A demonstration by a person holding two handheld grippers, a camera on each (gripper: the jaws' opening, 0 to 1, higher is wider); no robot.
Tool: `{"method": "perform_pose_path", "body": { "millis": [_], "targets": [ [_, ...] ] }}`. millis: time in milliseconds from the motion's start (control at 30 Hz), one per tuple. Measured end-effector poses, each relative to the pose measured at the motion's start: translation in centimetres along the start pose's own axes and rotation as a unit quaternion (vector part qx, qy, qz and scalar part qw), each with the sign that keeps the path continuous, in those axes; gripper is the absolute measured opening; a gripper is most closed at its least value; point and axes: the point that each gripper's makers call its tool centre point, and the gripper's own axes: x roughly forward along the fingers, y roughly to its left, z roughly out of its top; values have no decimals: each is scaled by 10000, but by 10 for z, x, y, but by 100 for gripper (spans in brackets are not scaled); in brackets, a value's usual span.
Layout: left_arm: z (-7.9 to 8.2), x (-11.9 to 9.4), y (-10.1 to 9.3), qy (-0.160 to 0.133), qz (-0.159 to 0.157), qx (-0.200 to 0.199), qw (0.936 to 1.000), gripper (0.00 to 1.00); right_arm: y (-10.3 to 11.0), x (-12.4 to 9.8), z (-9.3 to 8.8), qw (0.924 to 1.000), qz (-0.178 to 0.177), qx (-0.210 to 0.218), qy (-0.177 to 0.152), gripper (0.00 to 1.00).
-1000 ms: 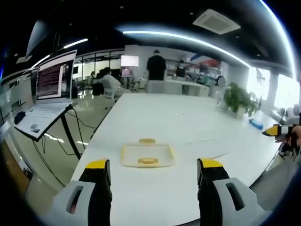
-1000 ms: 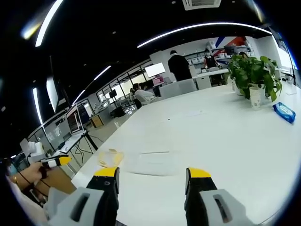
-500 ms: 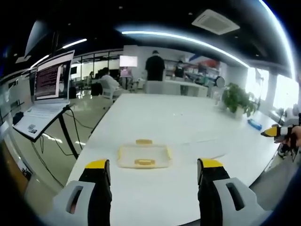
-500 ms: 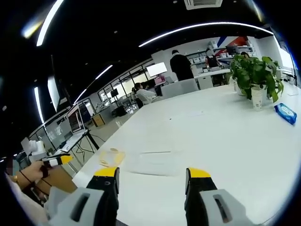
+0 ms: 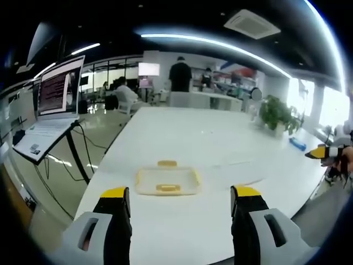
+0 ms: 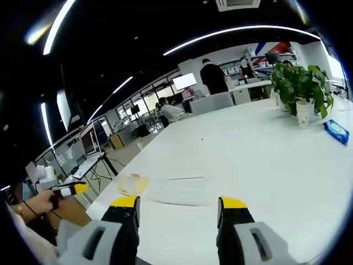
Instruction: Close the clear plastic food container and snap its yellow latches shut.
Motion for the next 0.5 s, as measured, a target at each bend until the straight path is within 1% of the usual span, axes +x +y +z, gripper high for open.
{"method": "perform_pose_path", "body": {
  "millis": [400, 500],
  "targets": [
    [0, 11, 12, 79, -29, 49, 10000, 72, 20, 17, -2, 9998, 144, -74, 125, 55],
    [1, 16, 14, 100, -70, 156, 9998, 71, 28, 25, 0, 9995, 236, -133, 157, 55]
  ]
}}
